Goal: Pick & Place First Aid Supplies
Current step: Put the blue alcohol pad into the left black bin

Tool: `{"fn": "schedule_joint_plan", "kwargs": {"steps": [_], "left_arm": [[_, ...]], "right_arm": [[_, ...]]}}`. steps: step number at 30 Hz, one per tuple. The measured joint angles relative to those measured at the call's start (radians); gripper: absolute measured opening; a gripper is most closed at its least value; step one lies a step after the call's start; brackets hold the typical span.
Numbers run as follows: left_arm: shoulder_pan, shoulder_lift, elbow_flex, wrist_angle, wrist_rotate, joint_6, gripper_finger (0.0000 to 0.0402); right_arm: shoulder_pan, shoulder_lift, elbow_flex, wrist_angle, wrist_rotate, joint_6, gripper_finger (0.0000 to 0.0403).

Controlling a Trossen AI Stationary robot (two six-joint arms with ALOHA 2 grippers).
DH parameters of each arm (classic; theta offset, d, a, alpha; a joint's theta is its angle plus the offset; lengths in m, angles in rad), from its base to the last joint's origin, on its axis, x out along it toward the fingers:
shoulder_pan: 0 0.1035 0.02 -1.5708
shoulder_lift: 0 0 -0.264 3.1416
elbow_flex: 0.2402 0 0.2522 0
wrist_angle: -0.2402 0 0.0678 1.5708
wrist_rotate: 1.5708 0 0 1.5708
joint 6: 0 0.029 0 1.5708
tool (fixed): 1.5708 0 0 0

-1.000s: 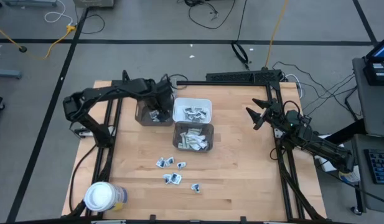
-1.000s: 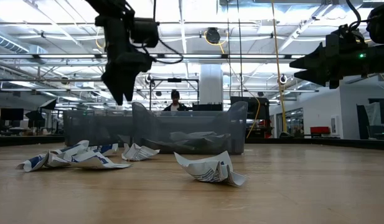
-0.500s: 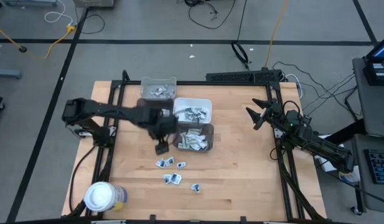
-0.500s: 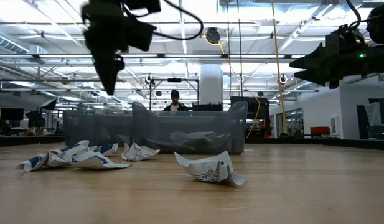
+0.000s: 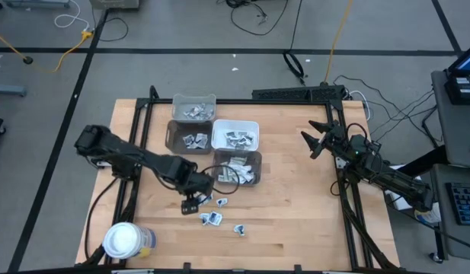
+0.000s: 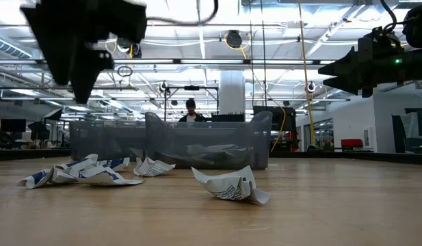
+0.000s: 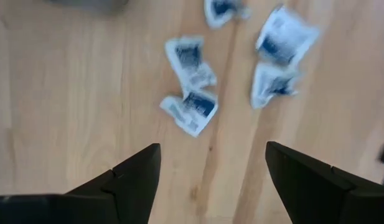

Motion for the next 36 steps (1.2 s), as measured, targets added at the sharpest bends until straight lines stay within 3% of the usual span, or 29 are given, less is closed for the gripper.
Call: {"fn": "schedule_joint_plan", "kwargs": {"steps": [23,28,36], "left_arm": [[-0.011,0.288,-0.044,0.16,-0.045,0.046,0.0267],[-0.011,0.29,-0.044,0.161,-0.047,0.057,0.0209],[-0.009,0.291,-0.045,0.154,-0.042,0.048,0.0065]], "right_arm": [[0.0,0.0,0.0,0.0,0.0,0.0,0.0297],[0.0,0.0,0.0,0.0,0.0,0.0,0.0297],[0.0,0.0,0.0,0.0,0.0,0.0,0.0297]]}}
